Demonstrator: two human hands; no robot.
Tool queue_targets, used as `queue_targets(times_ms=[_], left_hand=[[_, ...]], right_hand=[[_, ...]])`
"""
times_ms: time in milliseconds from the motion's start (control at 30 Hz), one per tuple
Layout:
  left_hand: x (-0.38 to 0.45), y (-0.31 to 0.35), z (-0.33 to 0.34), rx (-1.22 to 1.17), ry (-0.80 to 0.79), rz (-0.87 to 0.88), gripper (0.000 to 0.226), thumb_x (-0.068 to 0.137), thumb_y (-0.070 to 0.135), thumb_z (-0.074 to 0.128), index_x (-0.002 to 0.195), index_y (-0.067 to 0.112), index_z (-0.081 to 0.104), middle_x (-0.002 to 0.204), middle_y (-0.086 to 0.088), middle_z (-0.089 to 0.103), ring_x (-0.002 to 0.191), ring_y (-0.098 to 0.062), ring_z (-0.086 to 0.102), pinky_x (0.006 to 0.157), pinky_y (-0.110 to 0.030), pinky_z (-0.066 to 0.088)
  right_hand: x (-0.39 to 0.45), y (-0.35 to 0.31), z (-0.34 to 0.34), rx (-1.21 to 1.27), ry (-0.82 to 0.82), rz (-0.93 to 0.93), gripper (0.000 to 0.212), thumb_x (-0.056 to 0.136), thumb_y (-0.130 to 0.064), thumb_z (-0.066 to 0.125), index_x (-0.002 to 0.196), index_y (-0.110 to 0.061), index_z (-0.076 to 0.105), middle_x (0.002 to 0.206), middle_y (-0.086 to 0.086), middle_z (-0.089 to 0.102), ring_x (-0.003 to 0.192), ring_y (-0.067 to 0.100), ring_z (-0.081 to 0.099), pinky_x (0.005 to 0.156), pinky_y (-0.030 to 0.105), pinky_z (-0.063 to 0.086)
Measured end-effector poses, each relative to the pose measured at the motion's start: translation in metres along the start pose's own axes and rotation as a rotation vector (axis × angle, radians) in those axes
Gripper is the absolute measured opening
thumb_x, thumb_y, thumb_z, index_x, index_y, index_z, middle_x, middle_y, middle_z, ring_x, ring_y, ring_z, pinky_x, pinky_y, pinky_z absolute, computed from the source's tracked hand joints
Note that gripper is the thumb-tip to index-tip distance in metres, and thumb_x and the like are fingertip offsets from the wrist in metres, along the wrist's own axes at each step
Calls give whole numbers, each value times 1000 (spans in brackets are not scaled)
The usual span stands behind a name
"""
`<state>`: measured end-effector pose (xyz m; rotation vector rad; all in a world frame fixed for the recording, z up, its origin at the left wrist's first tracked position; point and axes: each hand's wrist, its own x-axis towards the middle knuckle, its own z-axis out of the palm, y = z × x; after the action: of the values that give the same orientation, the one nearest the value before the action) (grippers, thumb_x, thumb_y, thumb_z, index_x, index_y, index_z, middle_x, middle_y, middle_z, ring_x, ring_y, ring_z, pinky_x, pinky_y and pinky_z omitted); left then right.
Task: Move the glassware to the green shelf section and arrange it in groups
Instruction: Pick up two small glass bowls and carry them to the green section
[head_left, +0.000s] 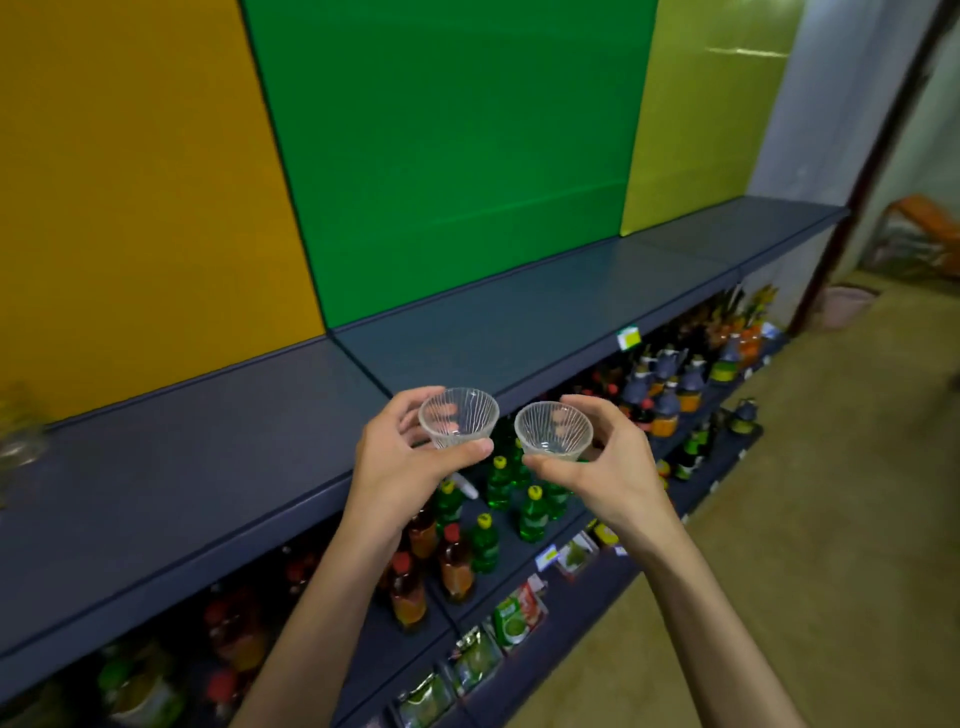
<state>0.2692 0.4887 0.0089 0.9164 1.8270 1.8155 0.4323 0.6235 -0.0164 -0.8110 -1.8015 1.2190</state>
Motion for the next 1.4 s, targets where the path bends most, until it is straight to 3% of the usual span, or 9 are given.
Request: queue_targets(times_ms=[100,200,300,567,667,767,867,1033,1400], left_hand=[[12,4,50,20,-36,14,67,55,9,99,113,22,68,106,3,77,89,-6,75,56,-18,58],[29,7,95,35,-46,8,71,44,29,96,110,28,68,107,5,78,96,-11,75,72,-28,61],[51,4,135,66,-65,7,67,48,25,98,108,29,68,107,6,77,98,-10,74,83,-30,59],[127,-23,227,111,-24,53,65,58,12,98,111,30,67,109,5,74,93,-9,75,78,-22,60],[166,-32,258,106,22,46,63,57,12,98,107,34,66,110,5,73,92,-11,75,80,-28,61],[208,-35,288,83,42,17,61,58,14,98,107,33,67,107,6,74,91,-8,74,83,-30,62],[248,-34,314,83,48,11,63,58,15,98,109,33,67,110,8,72,89,0,71,75,-18,58],[302,-27,345,143,65,3,61,60,12,95,111,29,66,108,11,71,86,8,67,69,-8,52],[421,-27,401,436,167,-69,62,62,26,94,117,23,65,107,8,70,100,-13,67,91,-33,57]], right_hand=[[16,16,-42,29,26,28,77,41,-45,92,111,-32,64,105,-10,74,100,7,70,93,42,56],[34,30,-76,29,63,20,76,43,-43,93,112,-31,65,106,-10,74,102,8,70,93,41,56],[57,48,-105,37,87,34,73,49,-33,96,115,-26,65,105,-9,74,99,6,70,85,30,56],[152,100,-167,-16,61,30,65,61,-10,95,117,-19,63,108,-8,69,83,-13,65,65,7,48],[202,115,-185,-30,28,18,64,61,-4,93,117,-17,63,108,-7,70,86,-10,66,69,10,50],[260,124,-199,-86,-2,12,68,54,-23,96,114,-27,64,107,-11,71,97,-3,66,79,19,53],[314,131,-213,-89,7,9,71,45,-38,92,110,-30,64,105,-10,73,95,1,68,78,19,52],[383,145,-225,-23,-22,9,60,63,1,91,114,-12,64,102,-4,71,81,-11,64,70,12,50],[543,189,-217,-58,-191,-34,61,62,-2,88,115,-19,63,107,-4,71,95,6,67,85,18,52]])
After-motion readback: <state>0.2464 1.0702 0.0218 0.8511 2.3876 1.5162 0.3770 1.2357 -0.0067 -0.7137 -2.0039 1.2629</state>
